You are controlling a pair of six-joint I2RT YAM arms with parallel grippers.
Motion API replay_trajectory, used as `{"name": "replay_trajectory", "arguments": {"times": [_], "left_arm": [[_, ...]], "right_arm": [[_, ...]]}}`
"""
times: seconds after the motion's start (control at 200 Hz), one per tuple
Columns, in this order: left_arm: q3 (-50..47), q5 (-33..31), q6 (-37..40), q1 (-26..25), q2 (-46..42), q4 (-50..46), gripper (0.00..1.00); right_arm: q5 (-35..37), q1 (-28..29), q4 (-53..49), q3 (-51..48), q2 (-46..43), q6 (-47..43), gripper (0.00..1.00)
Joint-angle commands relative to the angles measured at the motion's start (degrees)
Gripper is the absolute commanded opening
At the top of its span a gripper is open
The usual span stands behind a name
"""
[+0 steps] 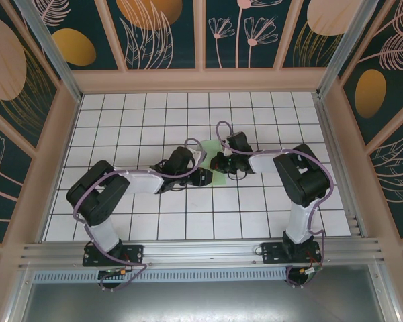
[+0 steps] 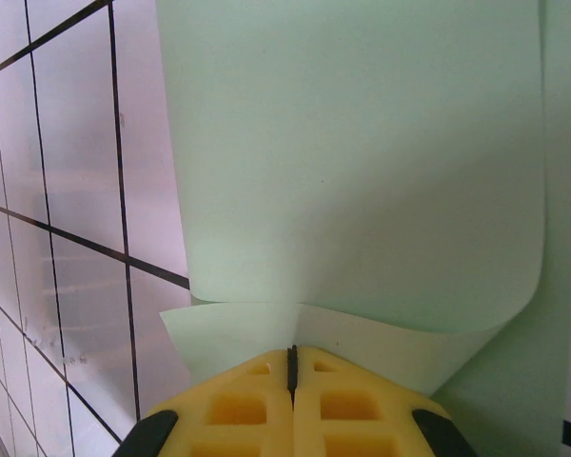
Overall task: Fold a paper plane with a square sheet of paper (fold left side to right side)
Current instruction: Fold the triangle a second time at the center of the table.
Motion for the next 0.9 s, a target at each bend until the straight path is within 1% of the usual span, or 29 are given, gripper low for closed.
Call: {"name": "replay_trajectory", "arguments": {"times": [0.0,0.065,0.19,0.275,0.485,0.721,0.891], "left_arm": [[2.2,1.2,1.1,0.2,2.5,-1.5,0.31],[2.6,0.7,1.6,0.2,3.2,-2.1,0.31],[2.9,-3.4,3.0,0.2,3.5,-5.1,0.31],[2.7,-4.8,3.6,0.2,3.4,-6.2,0.32],[2.5,-5.4,3.7,0.2,3.8,-6.6,0.32],[1.9,-7.8,4.1,0.3,3.5,-7.8,0.32],[0.8,-6.5,3.9,0.2,3.7,-6.8,0.31]], "right_arm": [[1.5,0.5,-4.1,0.0,0.9,-0.8,0.00],[1.6,0.6,-4.2,0.0,0.7,-0.8,0.00],[1.8,0.6,-4.4,-0.2,0.7,-1.0,0.00],[1.9,0.6,-4.6,-0.1,0.6,-1.2,0.00],[2.2,0.6,-5.0,0.3,0.7,-1.4,0.00],[2.3,0.6,-5.4,0.5,0.8,-1.6,0.00],[2.3,0.6,-5.5,0.9,0.7,-1.8,0.00]]}}
